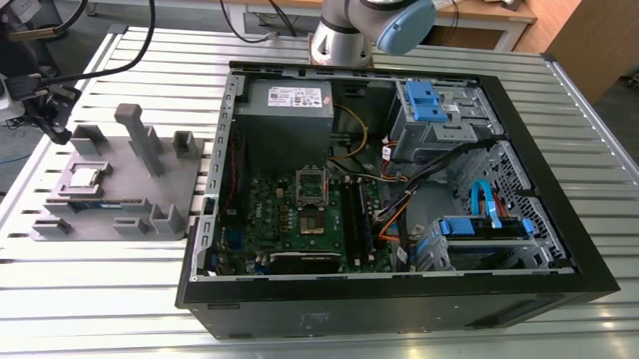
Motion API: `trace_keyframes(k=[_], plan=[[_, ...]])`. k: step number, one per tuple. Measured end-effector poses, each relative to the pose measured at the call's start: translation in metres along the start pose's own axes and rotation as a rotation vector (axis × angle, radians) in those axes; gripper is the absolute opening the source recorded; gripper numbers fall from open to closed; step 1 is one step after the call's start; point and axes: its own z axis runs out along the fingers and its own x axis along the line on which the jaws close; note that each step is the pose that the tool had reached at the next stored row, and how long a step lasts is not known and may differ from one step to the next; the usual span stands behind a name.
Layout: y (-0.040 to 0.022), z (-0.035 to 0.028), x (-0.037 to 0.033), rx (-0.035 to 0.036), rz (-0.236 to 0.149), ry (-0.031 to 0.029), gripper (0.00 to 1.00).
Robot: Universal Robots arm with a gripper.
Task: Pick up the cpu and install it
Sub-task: 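Reach for the cpu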
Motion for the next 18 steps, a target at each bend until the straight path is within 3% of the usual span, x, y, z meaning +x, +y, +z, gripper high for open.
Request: trace_keyframes(k=[10, 18], plan=[[-0.0008, 0.0018, -0.0001, -0.0002, 0.000, -0.0003, 0.11], [-0.0072, 0.0083, -0.0004, -0.0001, 0.000, 0.0003, 0.11]])
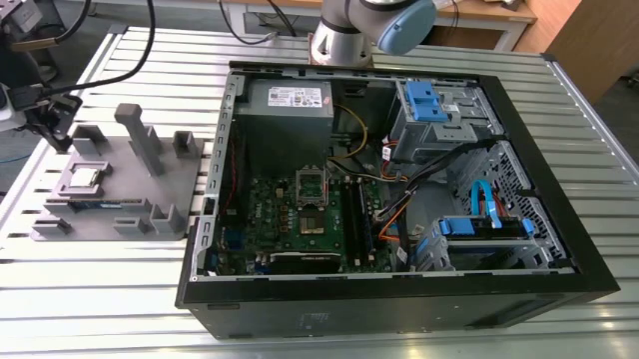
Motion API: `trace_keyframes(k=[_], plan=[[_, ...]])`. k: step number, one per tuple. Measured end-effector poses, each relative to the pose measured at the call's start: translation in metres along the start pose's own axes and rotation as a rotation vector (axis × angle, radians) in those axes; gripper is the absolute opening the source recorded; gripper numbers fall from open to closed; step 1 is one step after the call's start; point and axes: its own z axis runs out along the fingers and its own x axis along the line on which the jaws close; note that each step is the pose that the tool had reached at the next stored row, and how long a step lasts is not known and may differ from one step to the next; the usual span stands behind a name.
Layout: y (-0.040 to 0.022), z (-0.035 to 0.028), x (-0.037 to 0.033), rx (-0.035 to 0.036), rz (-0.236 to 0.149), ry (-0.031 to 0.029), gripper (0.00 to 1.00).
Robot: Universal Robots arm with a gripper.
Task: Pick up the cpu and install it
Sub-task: 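Reach for the cpu, then pick up the cpu and move it towards the insertion slot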
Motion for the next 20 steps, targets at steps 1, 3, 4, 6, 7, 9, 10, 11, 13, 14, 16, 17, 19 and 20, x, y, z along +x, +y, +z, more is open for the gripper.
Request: trace_keyframes(k=[1, 3, 4, 6, 7, 9, 10, 11, 13, 14, 16, 17, 19, 20], plan=[[-0.0011, 0.0009, 0.0000, 0.0001, 0.000, 0.0004, 0.11], [-0.0032, 0.0031, -0.0002, 0.0001, 0.000, 0.0015, 0.11], [-0.0040, 0.0044, -0.0002, 0.0001, 0.000, 0.0020, 0.11], [-0.0052, 0.0070, -0.0003, 0.0003, 0.000, 0.0031, 0.11], [-0.0055, 0.0086, -0.0002, 0.0003, 0.000, 0.0036, 0.11], [-0.0060, 0.0118, -0.0002, 0.0003, 0.000, 0.0048, 0.11], [-0.0063, 0.0132, -0.0002, 0.0005, 0.000, 0.0055, 0.11], [-0.0064, 0.0144, -0.0002, 0.0005, 0.000, 0.0061, 0.11], [-0.0064, 0.0152, -0.0002, 0.0008, 0.000, 0.0067, 0.11], [-0.0065, 0.0153, -0.0002, 0.0008, 0.000, 0.0067, 0.11], [-0.0065, 0.0161, -0.0002, 0.0006, 0.000, 0.0065, 0.11], [-0.0065, 0.0168, -0.0002, 0.0006, 0.000, 0.0065, 0.11], [-0.0065, 0.0168, -0.0002, 0.0007, 0.000, 0.0065, 0.11], [-0.0065, 0.0168, -0.0002, 0.0007, 0.000, 0.0065, 0.11]])
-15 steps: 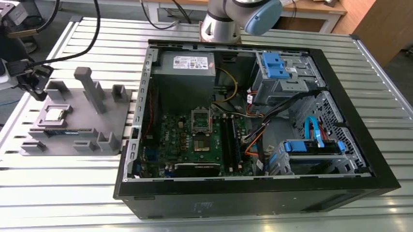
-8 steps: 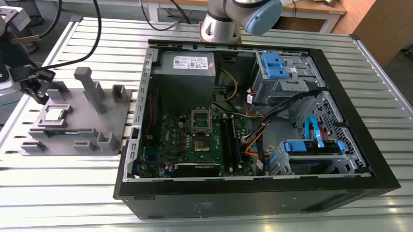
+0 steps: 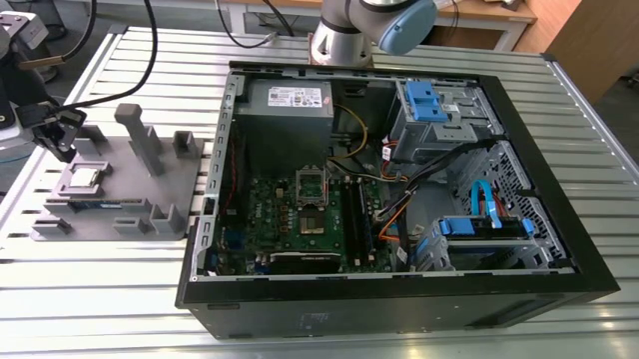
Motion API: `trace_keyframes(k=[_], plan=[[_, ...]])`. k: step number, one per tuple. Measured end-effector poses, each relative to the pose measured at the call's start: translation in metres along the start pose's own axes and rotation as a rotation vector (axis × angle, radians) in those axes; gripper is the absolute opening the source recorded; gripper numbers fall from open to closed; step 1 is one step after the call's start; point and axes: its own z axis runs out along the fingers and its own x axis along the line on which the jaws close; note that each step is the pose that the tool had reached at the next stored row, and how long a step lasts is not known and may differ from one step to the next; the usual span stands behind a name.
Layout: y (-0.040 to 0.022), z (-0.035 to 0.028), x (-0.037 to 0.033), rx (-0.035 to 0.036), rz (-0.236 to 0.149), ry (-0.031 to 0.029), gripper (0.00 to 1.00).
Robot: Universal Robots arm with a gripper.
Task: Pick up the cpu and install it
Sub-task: 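Pick up the cpu and move it towards the insertion slot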
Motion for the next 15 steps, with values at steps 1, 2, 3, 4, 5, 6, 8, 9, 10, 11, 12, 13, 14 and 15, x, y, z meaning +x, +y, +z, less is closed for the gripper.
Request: trace_keyframes(k=[1, 2, 3, 4, 5, 6, 8, 9, 10, 11, 12, 13, 14, 15], plan=[[0.0000, 0.0000, 0.0000, 0.0000, 0.000, 0.0000, 0.11], [0.0000, 0.0000, 0.0000, 0.0000, 0.000, 0.0000, 0.11], [0.0000, 0.0000, 0.0000, 0.0000, 0.000, 0.0000, 0.11], [0.0000, 0.0001, 0.0000, 0.0000, 0.000, 0.0000, 0.11], [0.0000, 0.0001, 0.0000, -0.0001, 0.000, 0.0000, 0.11], [0.0000, 0.0001, 0.0000, 0.0000, 0.000, 0.0000, 0.11], [0.0000, 0.0001, 0.0000, 0.0000, 0.000, 0.0000, 0.11], [0.0000, 0.0001, 0.0000, 0.0000, 0.000, 0.0000, 0.16], [0.0000, 0.0001, 0.0000, 0.0000, 0.000, 0.0000, 0.16], [0.0000, 0.0001, 0.0000, 0.0000, 0.000, 0.0000, 0.23], [0.0000, 0.0002, 0.0000, 0.0000, 0.000, 0.0000, 0.29], [0.0000, 0.0002, 0.0000, 0.0000, 0.000, 0.0000, 0.29], [0.0000, 0.0002, 0.0000, 0.0000, 0.000, 0.0000, 0.36], [0.0000, 0.0002, 0.0000, 0.0000, 0.000, 0.0000, 0.36]])
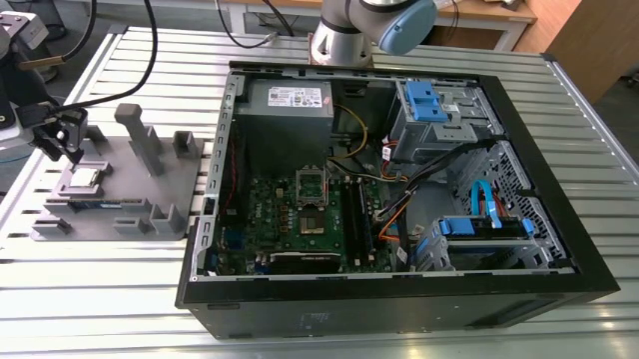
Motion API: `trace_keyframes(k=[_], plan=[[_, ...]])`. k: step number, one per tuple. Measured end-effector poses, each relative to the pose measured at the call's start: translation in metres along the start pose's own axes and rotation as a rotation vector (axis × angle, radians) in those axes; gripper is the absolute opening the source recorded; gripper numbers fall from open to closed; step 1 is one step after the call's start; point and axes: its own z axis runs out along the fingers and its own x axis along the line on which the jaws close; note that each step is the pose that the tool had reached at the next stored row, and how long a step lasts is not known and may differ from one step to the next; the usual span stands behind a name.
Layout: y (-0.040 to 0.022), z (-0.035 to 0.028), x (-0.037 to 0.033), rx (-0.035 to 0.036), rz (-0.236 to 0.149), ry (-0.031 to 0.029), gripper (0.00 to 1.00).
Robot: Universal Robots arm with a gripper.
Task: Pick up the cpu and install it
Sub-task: 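Pick up the cpu and move it towards the insertion slot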
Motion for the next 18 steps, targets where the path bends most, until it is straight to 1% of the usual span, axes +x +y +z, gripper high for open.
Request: trace_keyframes(k=[9, 14, 16, 18], plan=[[-0.0001, 0.0012, 0.0000, -0.0001, 0.000, -0.0001, 0.36], [-0.0002, 0.0044, 0.0000, 0.0003, 0.000, -0.0001, 0.36], [-0.0003, 0.0061, 0.0000, 0.0021, 0.000, -0.0001, 0.36], [-0.0004, 0.0079, 0.0000, 0.0059, 0.000, -0.0004, 0.36]])
